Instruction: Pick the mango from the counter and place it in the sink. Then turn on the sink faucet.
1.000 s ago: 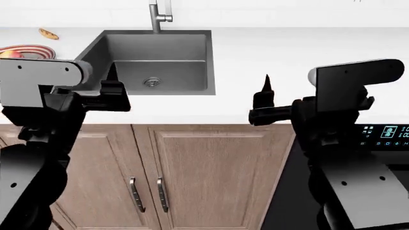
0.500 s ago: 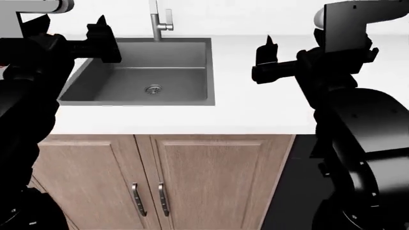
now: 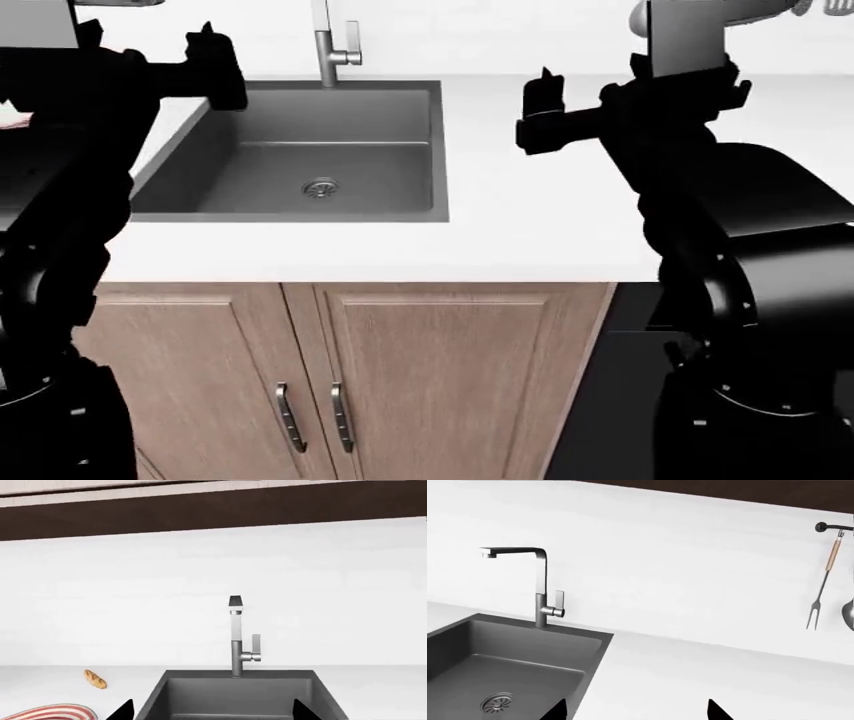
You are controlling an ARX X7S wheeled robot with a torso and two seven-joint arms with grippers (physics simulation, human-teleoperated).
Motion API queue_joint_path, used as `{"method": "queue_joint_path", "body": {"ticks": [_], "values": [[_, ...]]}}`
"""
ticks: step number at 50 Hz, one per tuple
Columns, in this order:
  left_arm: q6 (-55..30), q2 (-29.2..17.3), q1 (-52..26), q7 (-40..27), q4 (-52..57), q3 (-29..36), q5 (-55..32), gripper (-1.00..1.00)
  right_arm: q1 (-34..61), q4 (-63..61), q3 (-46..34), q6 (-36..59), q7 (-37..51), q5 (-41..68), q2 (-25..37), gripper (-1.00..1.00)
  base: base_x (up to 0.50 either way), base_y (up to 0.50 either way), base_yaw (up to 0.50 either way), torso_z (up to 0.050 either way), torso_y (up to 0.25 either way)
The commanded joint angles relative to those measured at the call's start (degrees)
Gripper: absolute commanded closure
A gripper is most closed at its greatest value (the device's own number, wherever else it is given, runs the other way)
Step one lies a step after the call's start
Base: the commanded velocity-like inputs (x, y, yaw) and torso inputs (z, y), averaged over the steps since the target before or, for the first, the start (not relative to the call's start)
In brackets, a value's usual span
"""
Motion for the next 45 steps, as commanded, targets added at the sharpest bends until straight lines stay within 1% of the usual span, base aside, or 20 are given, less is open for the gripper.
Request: {"method": "queue_joint_path", "body": {"ticks": [1,3,8,14,23,34,45], "values": [[13.0,-0.2,-5.2,0.8,-20.3,5.9,5.6,-1.0,3.6,15.1,-1.7,-8.1,-3.7,1.7,-1.2,-1.0,0.27,0.03,0.0,0.0,0.0],[15.2,-0.1,-6.1,0.4,-23.6,6.0,6.3,-1.0,4.2,17.5,-1.9,-8.9,-3.4,1.3,-1.4,-1.0,0.5,0.13,0.0,0.0,0.0],[17.5,-0.2,-7.7,0.2,-27.3,5.4,6.5,-1.0,5.1,23.0,-1.8,-12.1,-3.6,1.4,-1.8,-1.0,0.5,0.14,0.0,0.0,0.0],[16.5,-0.8,-7.5,0.2,-25.6,5.0,6.1,-1.0,6.8,27.2,-2.4,-14.2,-3.9,1.4,-2.3,-1.0,0.5,0.14,0.0,0.0,0.0],[14.7,-2.2,-5.9,0.1,-23.2,3.2,5.1,-1.0,4.7,24.7,-1.6,-12.3,-2.8,2.0,-1.8,-1.0,0.5,0.18,0.0,0.0,0.0],[13.7,-3.1,-5.2,0.4,-22.0,2.9,4.6,-1.0,4.8,26.0,-2.6,-13.4,-2.5,1.8,-1.4,-1.0,0.38,0.42,0.0,0.0,0.001],[14.2,-3.3,-5.5,1.1,-20.2,4.8,5.0,-1.0,5.4,29.1,-2.1,-15.7,-2.4,2.1,-0.9,-1.0,0.32,0.47,0.0,0.0,0.001]]}}
